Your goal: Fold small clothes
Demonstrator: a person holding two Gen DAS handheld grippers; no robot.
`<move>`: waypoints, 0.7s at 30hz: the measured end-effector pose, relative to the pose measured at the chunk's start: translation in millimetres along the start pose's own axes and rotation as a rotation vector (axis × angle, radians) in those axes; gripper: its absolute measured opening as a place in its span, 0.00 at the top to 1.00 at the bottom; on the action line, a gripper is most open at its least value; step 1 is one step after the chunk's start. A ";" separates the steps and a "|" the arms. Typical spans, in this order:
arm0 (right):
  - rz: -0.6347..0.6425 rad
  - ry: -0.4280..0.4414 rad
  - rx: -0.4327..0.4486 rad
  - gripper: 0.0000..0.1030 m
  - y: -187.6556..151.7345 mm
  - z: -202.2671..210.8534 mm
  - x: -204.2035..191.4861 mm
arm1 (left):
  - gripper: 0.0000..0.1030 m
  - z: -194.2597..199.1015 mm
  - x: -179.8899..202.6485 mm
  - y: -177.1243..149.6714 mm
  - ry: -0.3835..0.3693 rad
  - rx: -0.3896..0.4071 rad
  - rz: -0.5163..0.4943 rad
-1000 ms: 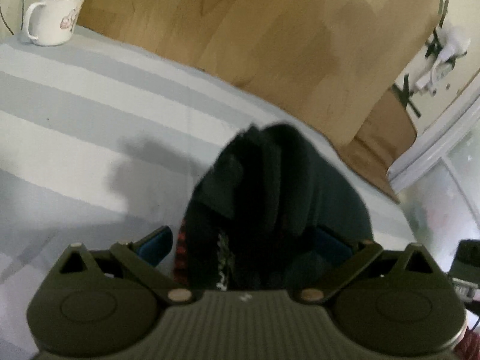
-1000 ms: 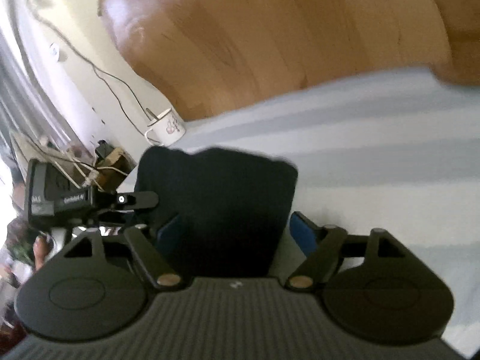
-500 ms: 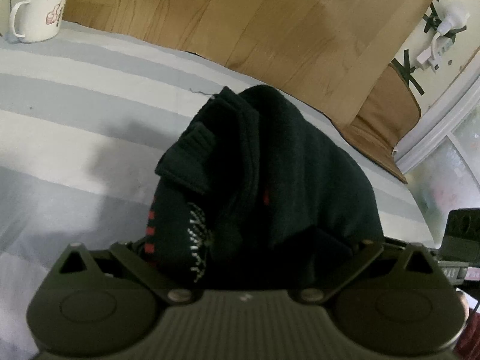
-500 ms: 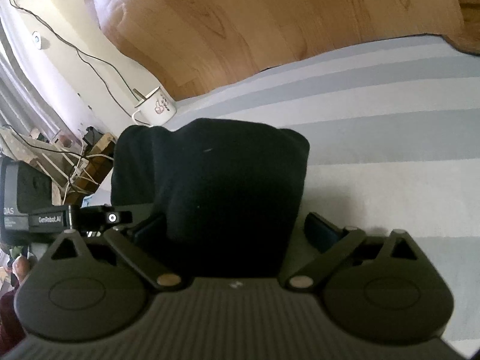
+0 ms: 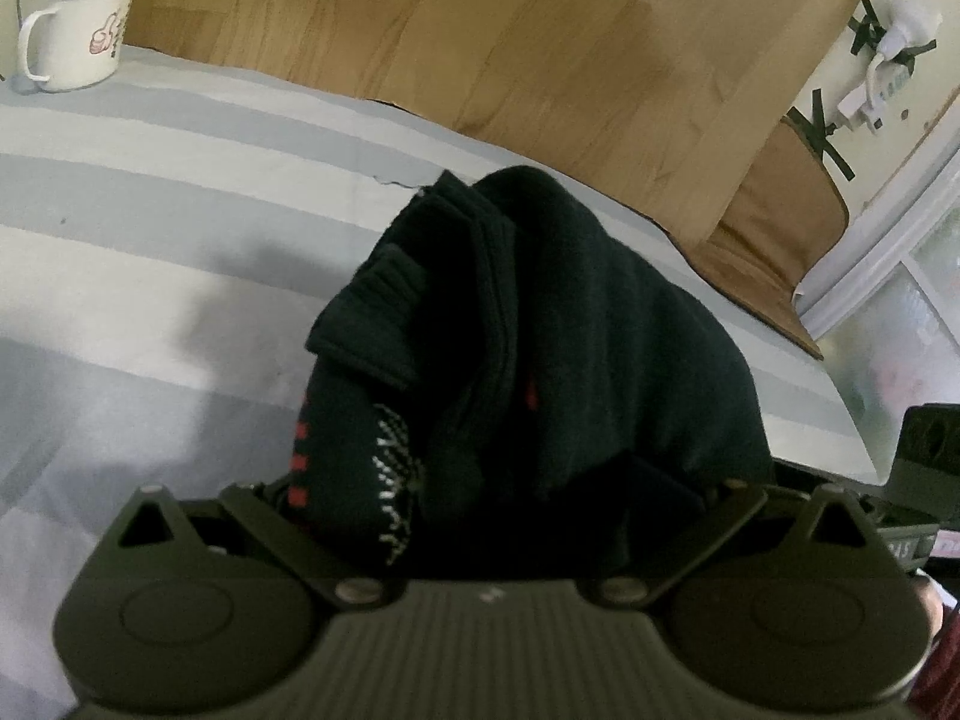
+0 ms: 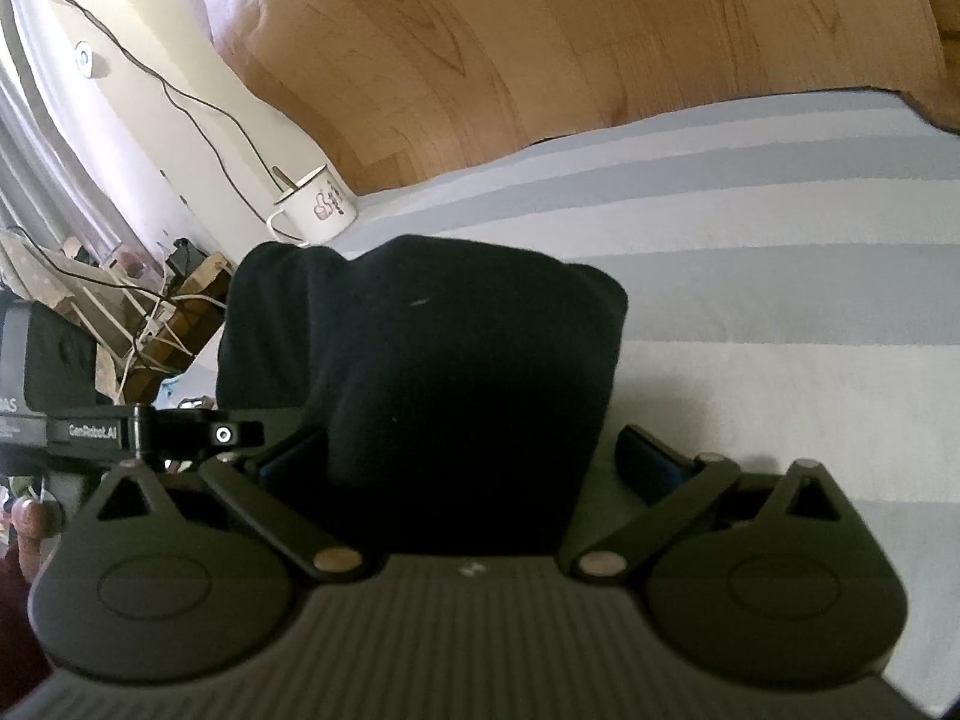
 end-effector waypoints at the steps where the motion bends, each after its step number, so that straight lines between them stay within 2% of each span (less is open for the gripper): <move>1: 0.004 -0.003 0.000 0.00 0.0 -0.1 -0.1 | 0.00 -0.3 -0.2 0.0 0.001 -0.001 -0.001; 14: 0.029 -0.009 0.009 0.00 0.7 -1.7 -0.4 | 0.00 -1.3 1.9 0.2 0.005 -0.001 -0.008; 21: 0.097 -0.039 0.019 0.00 3.2 -2.1 -6.7 | 0.00 -1.8 1.2 0.6 0.008 0.003 -0.009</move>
Point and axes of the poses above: each gripper's, at about its wrist camera, not at the fingertips, and z roughly against the way its jaws point, x to its right, y to its top, the point moved 10 cm from there along -z, roughly the way its jaws point, and after that the axes turned 8 degrees about y, right-handed, at the moved point
